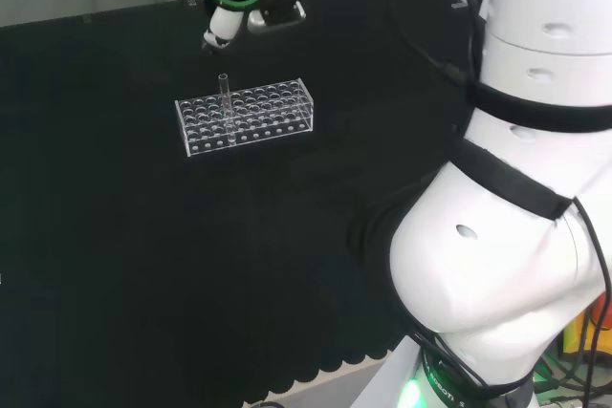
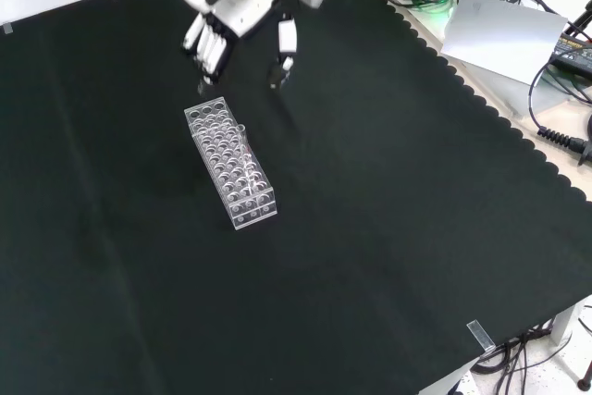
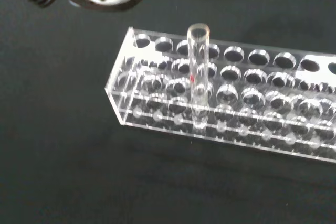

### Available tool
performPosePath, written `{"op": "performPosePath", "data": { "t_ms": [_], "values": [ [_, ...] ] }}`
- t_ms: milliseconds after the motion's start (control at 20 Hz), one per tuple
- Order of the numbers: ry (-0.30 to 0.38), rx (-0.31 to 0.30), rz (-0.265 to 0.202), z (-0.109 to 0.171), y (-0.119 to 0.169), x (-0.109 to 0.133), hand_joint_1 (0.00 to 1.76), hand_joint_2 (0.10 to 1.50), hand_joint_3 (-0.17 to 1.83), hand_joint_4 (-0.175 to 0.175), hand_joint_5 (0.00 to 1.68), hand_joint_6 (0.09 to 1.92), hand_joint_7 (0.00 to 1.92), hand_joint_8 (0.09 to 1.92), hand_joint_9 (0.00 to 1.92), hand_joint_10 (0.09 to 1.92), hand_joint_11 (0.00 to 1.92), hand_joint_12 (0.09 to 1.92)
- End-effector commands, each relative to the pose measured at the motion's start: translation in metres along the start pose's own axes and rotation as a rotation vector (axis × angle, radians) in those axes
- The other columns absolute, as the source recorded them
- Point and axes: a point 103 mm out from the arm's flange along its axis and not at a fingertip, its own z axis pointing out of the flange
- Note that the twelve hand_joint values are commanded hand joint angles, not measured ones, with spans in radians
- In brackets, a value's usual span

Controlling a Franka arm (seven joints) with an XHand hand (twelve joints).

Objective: Pick up the test tube.

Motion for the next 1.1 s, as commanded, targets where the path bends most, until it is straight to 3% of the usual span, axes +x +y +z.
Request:
{"op": "performPosePath", "data": {
  "t_ms": [50,150,450,1100],
  "values": [
    [-0.039,0.040,-0.003,0.025,0.029,0.003,0.91,0.65,0.58,-0.152,0.57,0.16,0.66,0.86,0.61,0.81,0.30,1.53],
    [-0.049,0.050,0.000,0.031,0.033,0.002,0.91,0.65,0.58,-0.155,0.57,0.20,0.69,0.85,0.63,0.79,0.30,1.52],
    [-0.113,0.091,0.012,0.048,0.040,-0.005,0.92,0.65,0.60,-0.168,0.60,0.61,0.83,0.84,0.70,0.75,0.30,1.52],
    [-0.095,0.139,0.026,0.075,0.043,-0.004,0.92,0.64,0.61,-0.164,0.62,0.69,0.87,0.86,0.74,0.75,0.28,1.52]
  ]
}}
